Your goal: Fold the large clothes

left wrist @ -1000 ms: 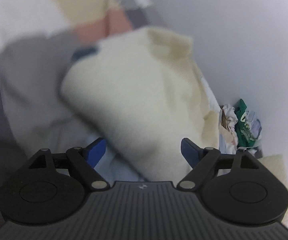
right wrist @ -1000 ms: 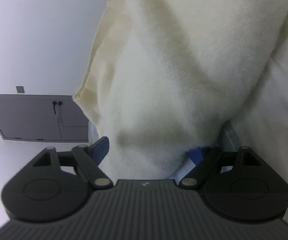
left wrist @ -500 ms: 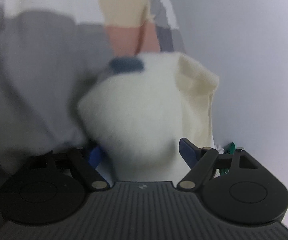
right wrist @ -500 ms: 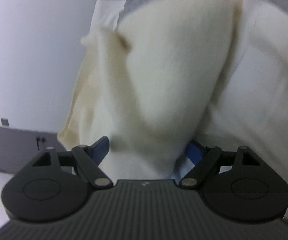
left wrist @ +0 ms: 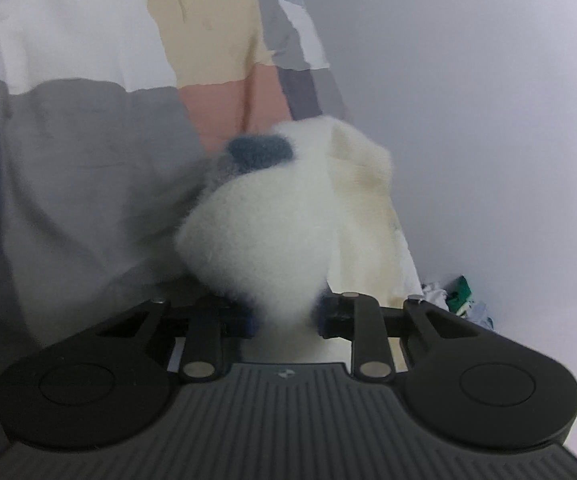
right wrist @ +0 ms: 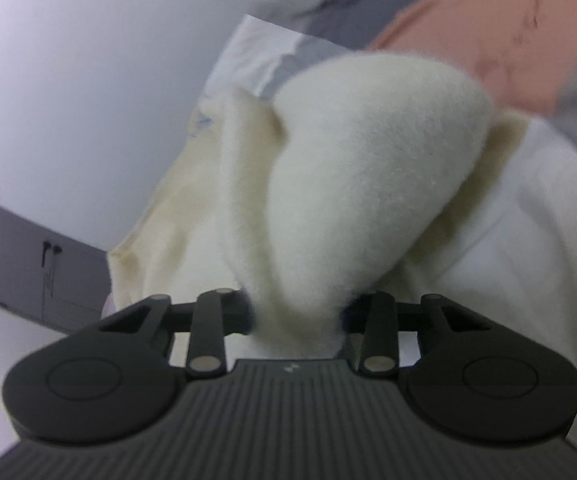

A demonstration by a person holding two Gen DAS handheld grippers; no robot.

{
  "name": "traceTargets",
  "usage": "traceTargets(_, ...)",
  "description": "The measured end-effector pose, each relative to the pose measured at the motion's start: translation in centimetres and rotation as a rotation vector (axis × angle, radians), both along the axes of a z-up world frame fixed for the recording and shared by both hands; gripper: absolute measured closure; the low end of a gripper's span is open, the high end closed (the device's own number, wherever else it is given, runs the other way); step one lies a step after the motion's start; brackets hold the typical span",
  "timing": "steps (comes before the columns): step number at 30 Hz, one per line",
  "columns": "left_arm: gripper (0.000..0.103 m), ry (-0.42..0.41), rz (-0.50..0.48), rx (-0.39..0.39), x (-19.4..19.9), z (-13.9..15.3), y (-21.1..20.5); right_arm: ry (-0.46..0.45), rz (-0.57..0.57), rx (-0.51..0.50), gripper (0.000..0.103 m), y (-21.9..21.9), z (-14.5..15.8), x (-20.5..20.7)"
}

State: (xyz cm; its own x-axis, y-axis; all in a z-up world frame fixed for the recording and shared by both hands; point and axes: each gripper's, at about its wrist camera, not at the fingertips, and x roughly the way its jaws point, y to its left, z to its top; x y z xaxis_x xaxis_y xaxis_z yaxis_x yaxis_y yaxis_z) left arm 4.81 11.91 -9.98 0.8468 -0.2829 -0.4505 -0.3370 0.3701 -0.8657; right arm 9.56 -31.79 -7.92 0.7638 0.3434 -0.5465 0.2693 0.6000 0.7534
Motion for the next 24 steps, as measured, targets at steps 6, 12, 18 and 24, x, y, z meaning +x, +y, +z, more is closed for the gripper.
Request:
traceTargets(6,0.073,-0.091,0.002,0.013,-3.0,2.2,0.2,-0.072,0.042,-0.027,0.065,-0.2,3.4,-2.9)
traceTargets(12,0.073,-0.110,-0.021,0.021,-6.2,4.5,0.3,-0.126,0.073,-0.047,0.065,-0.5,6.3,-5.9)
traceTargets(18,0.072,-0.127,-0.060,0.009,-9.5,6.1,-0.1,-0.128,0.092,-0.049,0.065,-1.9,7.3,-8.1)
traceTargets(24,0.031,-0.098,-0.091,-0.046,-8.7,4.8,-0.1,-0.035,0.128,-0.060,0.054,-2.2,5.7,-6.7)
